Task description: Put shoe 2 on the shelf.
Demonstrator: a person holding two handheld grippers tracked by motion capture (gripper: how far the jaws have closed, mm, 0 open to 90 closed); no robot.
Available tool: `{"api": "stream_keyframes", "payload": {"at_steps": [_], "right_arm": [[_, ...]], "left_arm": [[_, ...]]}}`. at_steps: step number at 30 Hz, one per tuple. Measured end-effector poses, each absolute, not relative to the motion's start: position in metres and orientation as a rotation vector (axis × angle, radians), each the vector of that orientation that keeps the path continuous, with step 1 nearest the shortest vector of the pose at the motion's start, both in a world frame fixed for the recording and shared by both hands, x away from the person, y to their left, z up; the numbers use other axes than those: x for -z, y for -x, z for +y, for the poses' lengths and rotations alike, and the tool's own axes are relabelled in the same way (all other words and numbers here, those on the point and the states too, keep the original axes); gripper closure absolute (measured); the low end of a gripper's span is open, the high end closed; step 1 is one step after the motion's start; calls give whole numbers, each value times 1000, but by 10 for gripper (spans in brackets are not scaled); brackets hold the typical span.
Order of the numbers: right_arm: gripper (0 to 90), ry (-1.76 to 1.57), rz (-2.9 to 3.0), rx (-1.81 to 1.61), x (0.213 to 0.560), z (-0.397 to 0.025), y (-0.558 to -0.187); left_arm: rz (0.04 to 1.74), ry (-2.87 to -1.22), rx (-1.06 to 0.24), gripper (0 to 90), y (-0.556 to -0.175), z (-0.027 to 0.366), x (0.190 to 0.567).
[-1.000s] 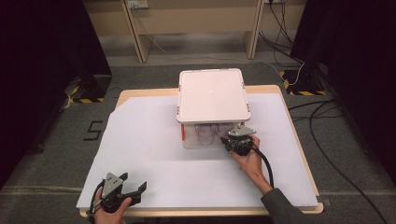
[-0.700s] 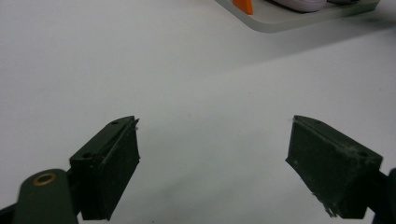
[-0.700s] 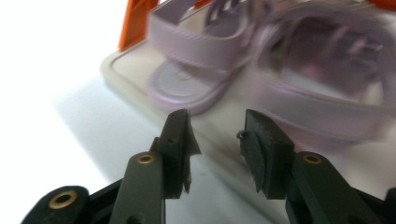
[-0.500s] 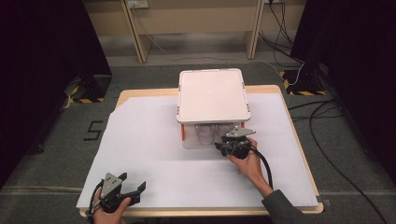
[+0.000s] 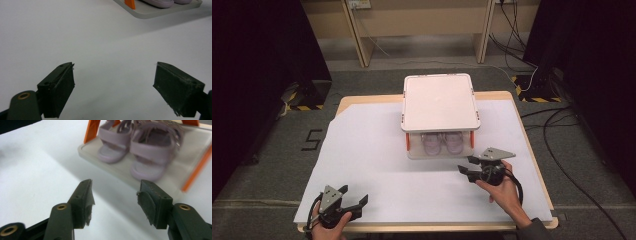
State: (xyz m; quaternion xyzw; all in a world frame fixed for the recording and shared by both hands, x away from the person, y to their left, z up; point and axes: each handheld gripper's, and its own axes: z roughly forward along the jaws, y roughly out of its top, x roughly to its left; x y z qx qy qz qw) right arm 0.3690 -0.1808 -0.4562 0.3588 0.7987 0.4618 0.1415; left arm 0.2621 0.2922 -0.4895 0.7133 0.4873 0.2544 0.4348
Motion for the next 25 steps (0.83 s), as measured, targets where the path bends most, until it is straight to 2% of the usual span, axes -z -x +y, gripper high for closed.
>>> {"api": "stream_keyframes", "payload": {"at_steps": [7, 13, 25], "right_arm": [[348, -1081, 2310, -1321, 464, -207, -344], [277, -1092, 2320, -1327, 468, -212, -329], [226, -1129, 2312, -1330, 471, -224, -310]], "left_arm": [[1216, -1777, -627, 159, -262, 291, 490], [1219, -1780, -627, 159, -262, 292, 490], [1216, -1783, -629, 159, -262, 291, 490]]}}
